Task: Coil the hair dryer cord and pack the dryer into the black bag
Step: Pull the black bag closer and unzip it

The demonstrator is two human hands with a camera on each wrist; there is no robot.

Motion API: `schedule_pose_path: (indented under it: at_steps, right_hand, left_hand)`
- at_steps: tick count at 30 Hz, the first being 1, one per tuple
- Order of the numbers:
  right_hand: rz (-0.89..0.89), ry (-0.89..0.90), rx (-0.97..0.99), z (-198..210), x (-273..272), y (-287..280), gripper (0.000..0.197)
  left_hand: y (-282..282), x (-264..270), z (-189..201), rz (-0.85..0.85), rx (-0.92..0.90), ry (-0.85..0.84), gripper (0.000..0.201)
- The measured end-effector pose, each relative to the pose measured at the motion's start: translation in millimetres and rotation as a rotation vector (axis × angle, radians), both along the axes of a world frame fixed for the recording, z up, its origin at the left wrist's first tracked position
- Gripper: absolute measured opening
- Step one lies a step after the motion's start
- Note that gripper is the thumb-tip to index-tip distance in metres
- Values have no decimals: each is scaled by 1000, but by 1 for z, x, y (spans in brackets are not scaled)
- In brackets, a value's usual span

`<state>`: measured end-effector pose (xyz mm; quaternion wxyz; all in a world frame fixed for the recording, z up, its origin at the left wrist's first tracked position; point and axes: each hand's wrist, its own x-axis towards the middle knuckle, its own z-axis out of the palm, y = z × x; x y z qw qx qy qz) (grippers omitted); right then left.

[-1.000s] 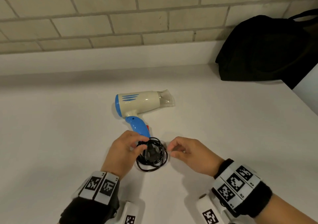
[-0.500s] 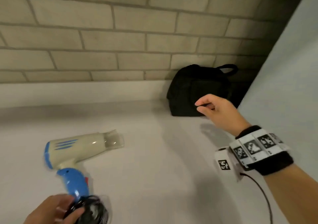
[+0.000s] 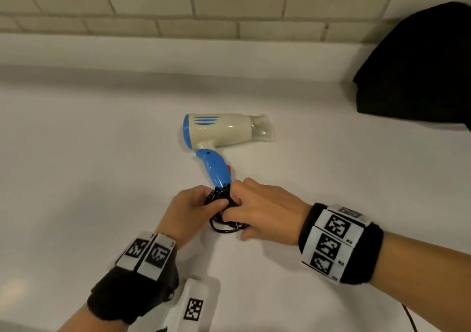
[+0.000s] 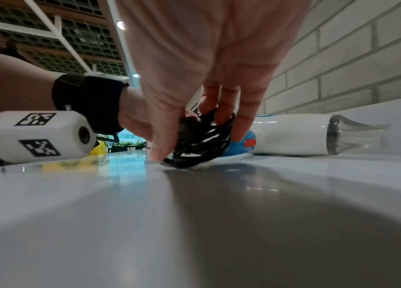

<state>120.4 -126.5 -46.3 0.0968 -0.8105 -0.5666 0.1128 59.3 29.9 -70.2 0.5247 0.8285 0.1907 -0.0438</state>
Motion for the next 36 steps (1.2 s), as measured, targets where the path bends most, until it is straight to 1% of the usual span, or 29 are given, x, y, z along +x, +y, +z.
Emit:
schedule_pose_path:
  at_steps: [2,3,4,5,7,9,10,11,13,15,16,17,18,20,22,23,24,26,27,28,30,32,33,34,35,36]
  right_hand:
    - [-75,104,45,-4,1,0,14]
    - [-103,144,68,-4,1,0,10]
    - [-108,147,91,-4,1,-1,10]
    - [-163,189,147,-2,2,-2,12]
    - [-239,295,269,0,6,-6,12]
    - [-333,382,374,2,10,-9,8]
    - [-396,432,404,3,11,-12,6]
    - [-453,500,424,4,13,-14,8]
    - [-558,665,443,5,17,-20,21]
    - [-635,814,446,6,18,-24,24]
    - [-660,860,439,5,19,-26,24]
    - [-674,883,420,5,20,-27,25]
    - [-678,887,396,3,20,-28,25]
    - [-646,837,346,4,20,-28,21]
    - [-552,714,240,13,23,-33,7]
    - [-525,626,189,20,30,-39,15]
    - [-526,543,159,29,43,-50,28]
    - [-623,330,165,54,77,-78,50]
    - [-700,187,184,68,97,-96,57]
    - [-789,45,205,82,116,-116,61]
    - [-981,-163,222,109,148,-153,64]
    - [-1138,-359,175,125,174,-185,65]
    - [-1178,-444,124,128,187,-199,65]
    - [-1200,-488,71,126,199,-207,63]
    - [-1221,-480,11,117,211,-220,60]
    - [-1263,-462,-74,111,219,-231,56]
  left_hand:
    - [1,1,-2,23,-91,-31,11]
    - [1,1,-2,39,-138,-42,9]
    - [3,1,-4,49,-181,-41,8]
    - [4,0,-5,56,-249,-36,8]
    - [5,-2,-8,56,-457,-34,12]
    - [9,-2,-10,21,-658,-54,17]
    - [11,-2,-10,12,-745,-67,15]
    - [13,-1,-9,16,-829,-81,13]
    - [17,-1,-9,22,-891,-108,16]
    - [18,0,-11,3,-924,-95,27]
    - [17,0,-11,-11,-951,-73,35]
    - [16,1,-12,-11,-962,-56,39]
    - [13,2,-11,2,-940,-42,36]
    - [6,4,-10,40,-832,-19,19]
    - [8,4,-19,77,-647,-31,18]
    - [10,5,-25,82,-531,-50,17]
    - [13,7,-32,79,-411,-67,16]
    - [12,12,-38,56,-192,-69,20]
    - [9,14,-37,57,-117,-75,24]
    - [7,15,-36,69,-65,-88,28]
    - [4,15,-33,85,-4,-152,31]
    - [6,14,-31,95,34,-149,18]
    - [9,13,-28,100,33,-134,13]
    - [15,12,-26,102,28,-147,15]
    - [20,10,-19,107,39,-174,20]
    - [24,8,-11,121,49,-199,18]
